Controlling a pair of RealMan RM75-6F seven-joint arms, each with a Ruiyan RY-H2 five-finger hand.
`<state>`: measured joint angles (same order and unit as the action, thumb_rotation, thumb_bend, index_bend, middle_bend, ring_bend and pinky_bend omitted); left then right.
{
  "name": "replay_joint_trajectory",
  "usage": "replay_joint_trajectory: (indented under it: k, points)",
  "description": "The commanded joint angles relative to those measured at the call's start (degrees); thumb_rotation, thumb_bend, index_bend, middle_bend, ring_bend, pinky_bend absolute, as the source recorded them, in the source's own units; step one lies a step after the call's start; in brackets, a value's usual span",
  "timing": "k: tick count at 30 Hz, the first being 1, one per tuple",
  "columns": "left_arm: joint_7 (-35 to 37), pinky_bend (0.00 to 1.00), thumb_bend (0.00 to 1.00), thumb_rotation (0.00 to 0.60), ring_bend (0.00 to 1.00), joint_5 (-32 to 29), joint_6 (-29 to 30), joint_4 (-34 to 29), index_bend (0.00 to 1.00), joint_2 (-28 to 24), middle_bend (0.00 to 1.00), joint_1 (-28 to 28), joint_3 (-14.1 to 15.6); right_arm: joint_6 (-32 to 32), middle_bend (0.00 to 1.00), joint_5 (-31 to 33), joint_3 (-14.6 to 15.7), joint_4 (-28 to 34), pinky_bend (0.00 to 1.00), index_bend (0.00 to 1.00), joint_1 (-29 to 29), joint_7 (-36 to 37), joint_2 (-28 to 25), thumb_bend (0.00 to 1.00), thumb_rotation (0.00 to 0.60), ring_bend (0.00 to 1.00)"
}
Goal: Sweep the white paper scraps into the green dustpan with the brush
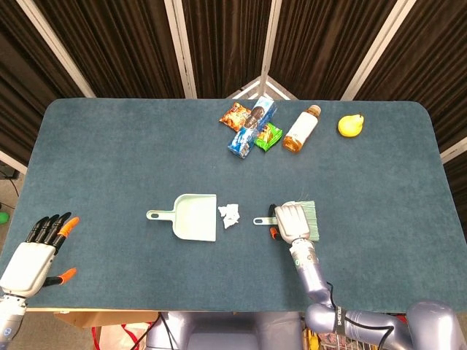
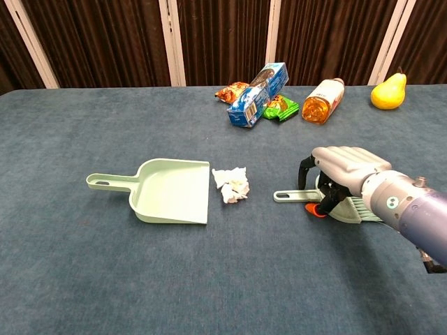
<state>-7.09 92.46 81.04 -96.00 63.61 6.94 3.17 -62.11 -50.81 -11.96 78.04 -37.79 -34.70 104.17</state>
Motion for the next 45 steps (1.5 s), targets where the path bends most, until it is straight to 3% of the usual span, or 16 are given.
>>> replay_joint_trajectory:
  k: [1,8,16,30,37,40,45]
  points:
    - [0.0,0.00,0.00,0.600,0.00,0.0,-0.1,0.0,0.00,0.0,0.00,0.0,0.0,0.2,0.93,0.3,0.0,-0.3,0.89,0.54,0.0,0.1,0.2,0.35,0.600,0.98]
    - [0.0,0.00,0.00,0.600,0.00,-0.1,-0.3,0.0,0.00,0.1,0.00,0.2,-0.1,0.2,0.93,0.4,0.2,0.4,0.89,0.78,0.2,0.0,-0.1,0.47,0.600,0.98]
    - [-0.2,0.00,0.00,0.600,0.00,-0.3,-0.7,-0.2,0.00,0.0,0.00,0.4,0.0,-0.7,0.93,-0.3,-1.2,5.4,0.89,0.79,0.0,0.6,-2.3,0.47,0.600,0.98]
    - [-5.3,0.00,0.00,0.600,0.00,-1.7,-3.2,-3.8,0.00,-0.9,0.00,1.6,-0.4,-2.9,0.93,2.7,-6.6,19.6,0.89,0.80,-0.8,1.8,-9.7,0.48,0.600,0.98]
    - [-12.8,0.01,0.06,0.600,0.00,-5.9,-7.3,-9.8,0.00,-2.0,0.00,5.2,-3.6,-3.7,0.93,4.3,-7.7,23.7,0.89,0.80,-1.1,2.0,-13.3,0.48,0.600,0.98]
    - [-16.7,0.08,0.11,0.600,0.02,-8.2,-9.1,-11.7,0.03,-1.8,0.01,7.4,-5.8,-4.0,0.93,4.8,-8.0,24.8,0.89,0.80,-1.1,2.5,-14.6,0.48,0.600,0.98]
    - [-25.9,0.27,0.16,0.600,0.19,-14.8,-11.9,-13.6,0.11,1.0,0.18,12.1,-10.1,-4.2,0.93,5.3,-7.8,26.1,0.89,0.79,-1.0,3.5,-16.6,0.51,0.600,0.98]
